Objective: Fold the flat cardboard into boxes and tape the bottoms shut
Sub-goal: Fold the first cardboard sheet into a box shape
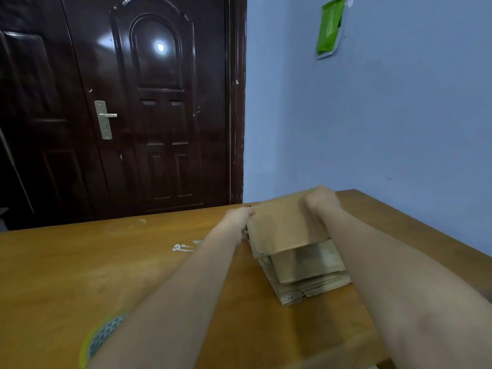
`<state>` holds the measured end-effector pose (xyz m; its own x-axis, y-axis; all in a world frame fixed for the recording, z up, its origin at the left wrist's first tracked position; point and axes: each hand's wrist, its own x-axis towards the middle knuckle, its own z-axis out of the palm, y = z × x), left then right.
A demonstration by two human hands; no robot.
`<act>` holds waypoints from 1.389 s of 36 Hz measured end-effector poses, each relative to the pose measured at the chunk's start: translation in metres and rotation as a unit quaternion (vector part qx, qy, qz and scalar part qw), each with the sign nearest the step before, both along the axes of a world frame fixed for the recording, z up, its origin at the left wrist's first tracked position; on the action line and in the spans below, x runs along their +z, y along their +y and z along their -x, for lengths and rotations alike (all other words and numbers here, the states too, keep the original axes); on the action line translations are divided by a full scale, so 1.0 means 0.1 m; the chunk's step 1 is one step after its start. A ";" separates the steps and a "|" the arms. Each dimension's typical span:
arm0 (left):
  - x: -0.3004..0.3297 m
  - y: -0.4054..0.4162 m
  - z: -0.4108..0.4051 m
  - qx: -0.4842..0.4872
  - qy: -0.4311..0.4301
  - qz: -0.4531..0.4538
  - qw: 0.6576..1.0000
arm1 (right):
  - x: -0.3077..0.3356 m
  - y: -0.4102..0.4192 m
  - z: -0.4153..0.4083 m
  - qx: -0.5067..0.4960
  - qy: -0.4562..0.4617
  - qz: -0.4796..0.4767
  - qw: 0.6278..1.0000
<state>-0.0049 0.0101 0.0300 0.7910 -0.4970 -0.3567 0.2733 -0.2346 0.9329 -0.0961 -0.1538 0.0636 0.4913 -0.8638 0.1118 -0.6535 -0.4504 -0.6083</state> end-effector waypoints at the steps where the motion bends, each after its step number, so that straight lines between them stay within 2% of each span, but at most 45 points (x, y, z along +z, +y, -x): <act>1: 0.04 0.03 0.00 0.003 0.001 0.013 1.000 | 0.03 0.03 -0.02 0.000 -0.012 -0.003 1.000; 3: 0.15 0.10 -0.02 0.011 -0.005 0.045 0.999 | 0.09 0.07 -0.07 0.003 -0.053 -0.019 0.998; 7: 0.36 0.27 -0.16 0.016 -0.119 0.105 0.987 | 0.21 0.18 -0.23 0.011 -0.150 -0.045 0.988; 11: 0.62 0.50 -0.25 0.043 -0.166 0.154 0.973 | 0.31 0.39 -0.44 0.042 -0.213 -0.092 0.972; 17: 0.97 0.91 -0.53 0.054 -0.327 0.097 0.939 | 0.40 0.71 -0.72 0.128 -0.215 -0.186 0.950; 21: 1.16 1.20 -0.71 0.060 -0.464 -0.009 0.884 | 0.37 0.95 -0.90 0.164 -0.179 -0.192 0.951; 24: 1.26 1.40 -0.79 0.051 -0.553 -0.107 0.825 | 0.35 1.09 -1.06 0.170 -0.189 -0.212 0.944; 26: 1.30 1.51 -0.82 0.027 -0.603 -0.183 0.776 | 0.34 1.20 -1.16 0.188 -0.212 -0.253 0.925; 30: 1.25 1.69 -0.90 -0.007 -0.647 -0.298 0.701 | 0.32 1.47 -1.39 0.254 -0.235 -0.332 0.878; 35: 0.96 1.84 -1.09 -0.031 -0.672 -0.357 0.648 | 0.21 1.78 -1.66 0.294 -0.222 -0.362 0.856; 40: 0.64 1.93 -1.22 -0.042 -0.663 -0.361 0.655 | 0.01 1.92 -1.84 0.306 -0.219 -0.371 0.849; 47: 0.27 1.99 -1.36 -0.068 -0.597 -0.318 0.734 | -0.18 1.92 -1.99 0.291 -0.202 -0.332 0.874; 50: 0.19 2.02 -1.41 -0.060 -0.598 -0.313 0.736 | -0.27 1.89 -2.03 0.296 -0.188 -0.321 0.880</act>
<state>0.1362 0.2116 0.0491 0.6895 -0.6229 0.3696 -0.7120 -0.6764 0.1885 0.1074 0.0353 0.0369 0.9087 -0.4139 -0.0549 -0.1179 -0.1282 -0.9847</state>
